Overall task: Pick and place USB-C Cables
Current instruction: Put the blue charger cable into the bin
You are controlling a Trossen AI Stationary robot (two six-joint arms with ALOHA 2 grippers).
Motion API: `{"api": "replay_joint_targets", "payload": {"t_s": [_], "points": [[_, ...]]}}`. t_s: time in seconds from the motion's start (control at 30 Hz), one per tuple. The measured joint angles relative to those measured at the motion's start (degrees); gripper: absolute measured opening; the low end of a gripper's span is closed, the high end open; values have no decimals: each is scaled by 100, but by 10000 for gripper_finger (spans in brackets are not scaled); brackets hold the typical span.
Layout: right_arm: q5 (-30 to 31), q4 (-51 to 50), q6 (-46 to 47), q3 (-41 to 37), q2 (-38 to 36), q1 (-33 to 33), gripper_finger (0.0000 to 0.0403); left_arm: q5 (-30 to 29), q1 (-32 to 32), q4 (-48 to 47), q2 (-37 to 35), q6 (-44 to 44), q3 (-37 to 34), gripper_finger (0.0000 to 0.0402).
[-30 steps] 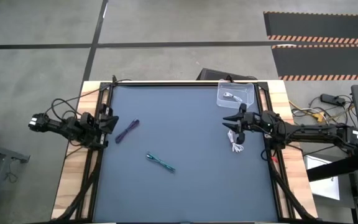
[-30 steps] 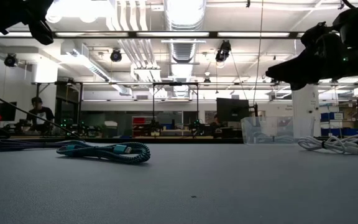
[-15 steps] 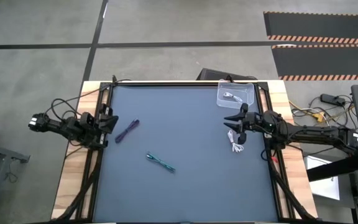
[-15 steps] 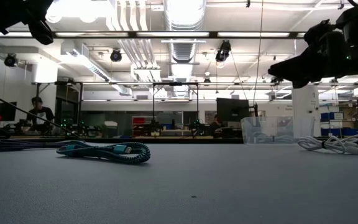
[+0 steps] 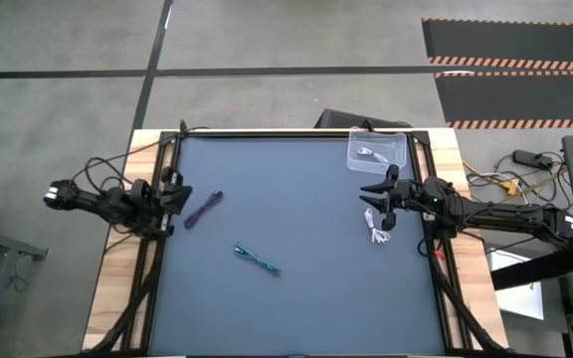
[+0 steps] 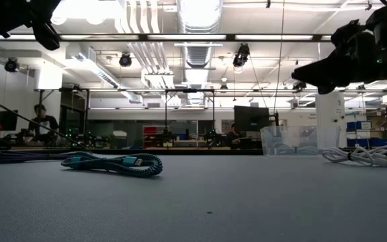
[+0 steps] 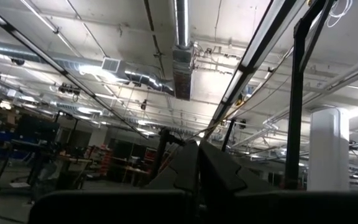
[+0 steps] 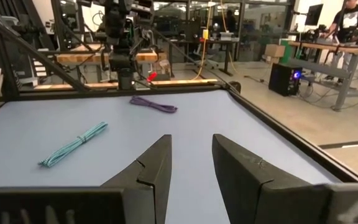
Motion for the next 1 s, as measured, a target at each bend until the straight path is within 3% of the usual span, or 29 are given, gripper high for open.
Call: {"api": "replay_joint_targets", "payload": {"t_s": [0.23, 1.0], "points": [[2, 3, 39, 0, 3, 0, 108, 0, 1, 16, 677, -408, 99, 0], [13, 36, -16, -2, 3, 0, 108, 2, 2, -374, 3770, -440, 1930, 0]]}}
